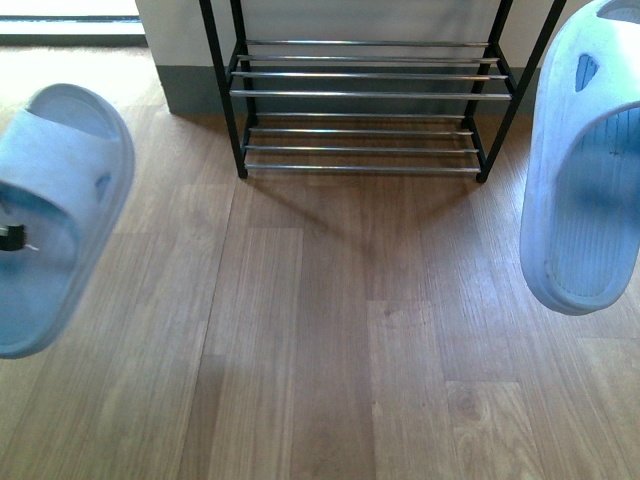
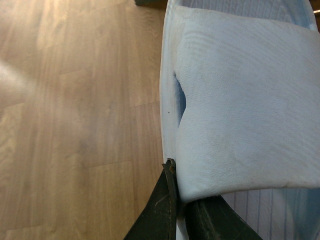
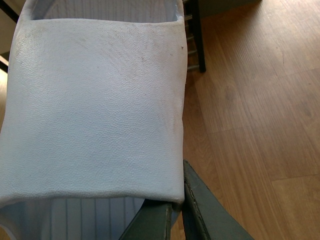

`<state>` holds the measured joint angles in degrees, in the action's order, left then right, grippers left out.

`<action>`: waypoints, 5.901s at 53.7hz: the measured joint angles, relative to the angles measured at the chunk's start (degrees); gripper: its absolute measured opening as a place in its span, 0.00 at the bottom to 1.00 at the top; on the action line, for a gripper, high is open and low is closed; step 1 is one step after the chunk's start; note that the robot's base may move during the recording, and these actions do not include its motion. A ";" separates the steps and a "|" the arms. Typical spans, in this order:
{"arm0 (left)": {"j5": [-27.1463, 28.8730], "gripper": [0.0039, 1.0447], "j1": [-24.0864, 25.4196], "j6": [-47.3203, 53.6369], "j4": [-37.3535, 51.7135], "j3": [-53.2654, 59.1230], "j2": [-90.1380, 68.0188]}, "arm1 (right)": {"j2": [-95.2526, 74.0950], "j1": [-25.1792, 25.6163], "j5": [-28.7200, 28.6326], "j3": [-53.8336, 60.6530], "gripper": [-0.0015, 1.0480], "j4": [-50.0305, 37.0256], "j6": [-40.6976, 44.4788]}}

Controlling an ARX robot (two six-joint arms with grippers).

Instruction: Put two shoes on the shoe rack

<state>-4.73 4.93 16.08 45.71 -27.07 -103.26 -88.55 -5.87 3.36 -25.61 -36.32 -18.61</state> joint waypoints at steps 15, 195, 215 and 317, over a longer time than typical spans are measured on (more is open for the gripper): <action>4.96 0.01 0.68 -1.18 -13.68 9.77 30.34 | 0.00 0.00 0.00 0.00 0.02 0.00 0.00; 7.72 0.01 -0.81 -1.20 -19.61 11.32 41.42 | -0.02 0.00 -0.13 0.09 0.02 0.00 0.02; 7.69 0.01 -0.81 -1.20 -19.61 11.32 41.42 | 0.02 0.00 -0.15 0.09 0.02 0.00 0.04; 7.69 0.01 -0.81 -1.20 -19.61 11.32 41.42 | -69.00 -4.61 20.20 -125.35 0.02 70.62 32.17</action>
<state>2.96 4.12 14.87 26.11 -15.75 -61.84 -157.56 -10.48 23.55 -150.95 34.30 13.56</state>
